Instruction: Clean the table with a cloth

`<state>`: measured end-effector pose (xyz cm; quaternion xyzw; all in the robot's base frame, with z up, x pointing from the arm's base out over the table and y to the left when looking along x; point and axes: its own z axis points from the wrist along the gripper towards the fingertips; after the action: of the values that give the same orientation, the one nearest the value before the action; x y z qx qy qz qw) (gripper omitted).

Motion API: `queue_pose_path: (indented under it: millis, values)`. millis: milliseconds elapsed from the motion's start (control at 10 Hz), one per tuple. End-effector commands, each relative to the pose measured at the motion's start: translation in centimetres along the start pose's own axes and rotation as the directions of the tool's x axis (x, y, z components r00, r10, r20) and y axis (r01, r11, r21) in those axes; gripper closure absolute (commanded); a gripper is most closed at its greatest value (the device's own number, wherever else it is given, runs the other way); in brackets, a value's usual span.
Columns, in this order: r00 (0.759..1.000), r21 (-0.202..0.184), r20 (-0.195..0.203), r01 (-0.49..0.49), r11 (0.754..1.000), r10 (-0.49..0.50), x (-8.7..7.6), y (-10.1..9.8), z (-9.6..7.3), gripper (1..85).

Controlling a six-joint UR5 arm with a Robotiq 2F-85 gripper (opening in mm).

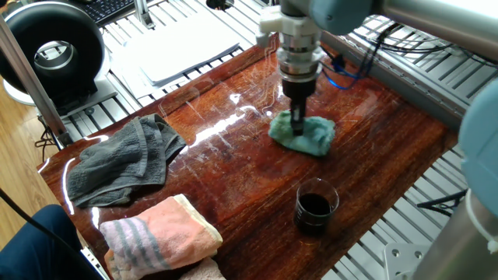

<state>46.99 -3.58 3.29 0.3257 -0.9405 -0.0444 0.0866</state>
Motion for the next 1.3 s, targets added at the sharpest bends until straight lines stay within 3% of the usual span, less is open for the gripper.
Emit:
queue_pose_path:
  millis: [0, 300, 500, 700, 900, 1000, 1100, 1200]
  values:
    - [0.995, -0.058, 0.036, -0.088, 0.994, 0.091, -4.0, 2.7, 0.3, 84.3]
    - [0.975, -0.179, 0.062, -0.198, 0.964, 0.212, -6.4, 7.0, 0.9, 84.3]
    - [0.962, -0.221, 0.066, -0.245, 0.944, 0.265, -7.7, 8.8, 0.9, 84.3]
    - [0.940, -0.288, 0.046, -0.312, 0.905, 0.339, -9.1, 11.5, -0.1, 84.3]
    - [0.939, -0.269, 0.045, -0.318, 0.909, 0.341, -9.3, 11.2, -0.2, 84.3]
    - [0.946, -0.239, 0.052, -0.299, 0.924, 0.319, -9.1, 10.2, 0.0, 84.3]
    - [0.966, -0.147, 0.056, -0.242, 0.959, 0.252, -8.1, 7.4, 0.3, 84.3]
    - [0.978, -0.095, 0.053, -0.197, 0.976, 0.203, -7.3, 5.2, 0.2, 84.3]
